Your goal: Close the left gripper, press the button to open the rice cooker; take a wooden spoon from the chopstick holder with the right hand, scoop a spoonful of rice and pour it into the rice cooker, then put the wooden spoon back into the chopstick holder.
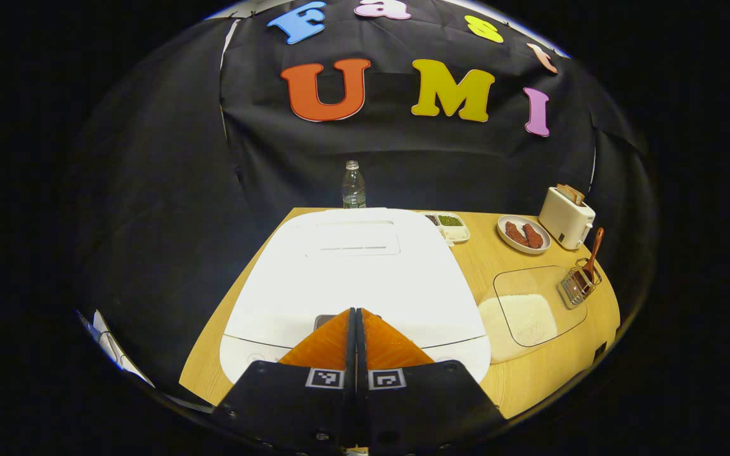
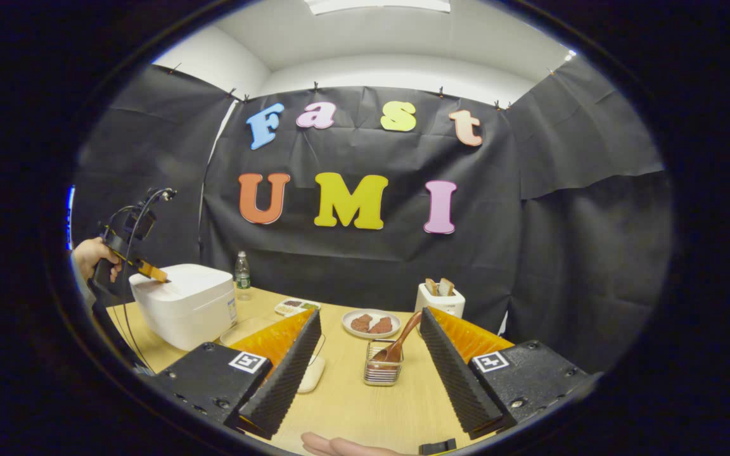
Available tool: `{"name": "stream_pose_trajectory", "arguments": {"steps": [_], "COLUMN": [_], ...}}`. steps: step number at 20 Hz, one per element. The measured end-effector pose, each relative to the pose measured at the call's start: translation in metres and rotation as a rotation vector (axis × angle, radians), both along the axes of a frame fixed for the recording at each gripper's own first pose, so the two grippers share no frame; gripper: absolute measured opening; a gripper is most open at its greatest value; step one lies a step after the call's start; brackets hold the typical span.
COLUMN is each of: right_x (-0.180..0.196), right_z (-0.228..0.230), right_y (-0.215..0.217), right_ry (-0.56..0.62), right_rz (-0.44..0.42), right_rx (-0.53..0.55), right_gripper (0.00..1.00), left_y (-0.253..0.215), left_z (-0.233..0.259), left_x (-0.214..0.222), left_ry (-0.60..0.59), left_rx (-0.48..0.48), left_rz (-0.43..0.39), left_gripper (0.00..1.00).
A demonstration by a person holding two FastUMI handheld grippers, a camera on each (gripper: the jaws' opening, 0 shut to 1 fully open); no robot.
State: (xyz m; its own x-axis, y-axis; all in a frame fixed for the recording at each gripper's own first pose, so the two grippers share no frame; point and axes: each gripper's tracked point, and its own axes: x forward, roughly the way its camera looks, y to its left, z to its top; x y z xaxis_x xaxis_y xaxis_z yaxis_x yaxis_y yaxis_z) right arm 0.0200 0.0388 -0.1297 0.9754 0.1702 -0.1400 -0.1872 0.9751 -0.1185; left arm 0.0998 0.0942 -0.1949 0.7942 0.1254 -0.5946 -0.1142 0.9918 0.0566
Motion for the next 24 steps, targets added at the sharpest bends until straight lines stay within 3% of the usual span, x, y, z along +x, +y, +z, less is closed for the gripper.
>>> {"name": "stream_pose_trajectory", "arguments": {"steps": [4,7,8,10,11,12,14,18,24], "right_x": [-0.001,-0.003,-0.003,-0.003,-0.003,-0.003,-0.005,0.005,0.054], "right_z": [-0.016,-0.019,-0.019,-0.018,-0.019,-0.02,-0.02,-0.02,-0.037], "right_y": [-0.001,-0.002,-0.003,-0.004,-0.003,-0.003,-0.004,-0.019,-0.029], "right_ry": [0.047,0.052,0.051,0.047,0.048,0.051,0.053,0.047,0.073], "right_rz": [-0.014,-0.011,-0.015,-0.019,-0.017,-0.014,-0.017,-0.05,-0.076], "right_rx": [-0.004,-0.003,-0.001,-0.003,-0.004,-0.005,-0.004,0.021,0.032], "right_gripper": [0.99,1.0,1.0,1.0,1.0,1.0,1.0,1.0,0.99], "left_y": [0.001,-0.015,-0.024,-0.042,-0.047,-0.049,-0.052,-0.055,-0.057], "left_z": [0.042,0.099,0.114,0.136,0.14,0.144,0.149,0.148,0.145], "left_x": [0.006,-0.01,-0.009,-0.016,-0.02,-0.024,-0.031,-0.043,-0.057], "left_ry": [-0.141,-0.26,-0.306,-0.386,-0.403,-0.418,-0.443,-0.462,-0.523], "left_rx": [0.087,0.077,0.06,0.03,0.029,0.03,0.034,0.033,-0.005], "left_rz": [-0.01,0.004,-0.014,-0.053,-0.055,-0.053,-0.045,-0.038,-0.029], "left_gripper": [0.0,0.0,0.12,0.54,0.68,0.75,0.97,0.97,0.97]}}
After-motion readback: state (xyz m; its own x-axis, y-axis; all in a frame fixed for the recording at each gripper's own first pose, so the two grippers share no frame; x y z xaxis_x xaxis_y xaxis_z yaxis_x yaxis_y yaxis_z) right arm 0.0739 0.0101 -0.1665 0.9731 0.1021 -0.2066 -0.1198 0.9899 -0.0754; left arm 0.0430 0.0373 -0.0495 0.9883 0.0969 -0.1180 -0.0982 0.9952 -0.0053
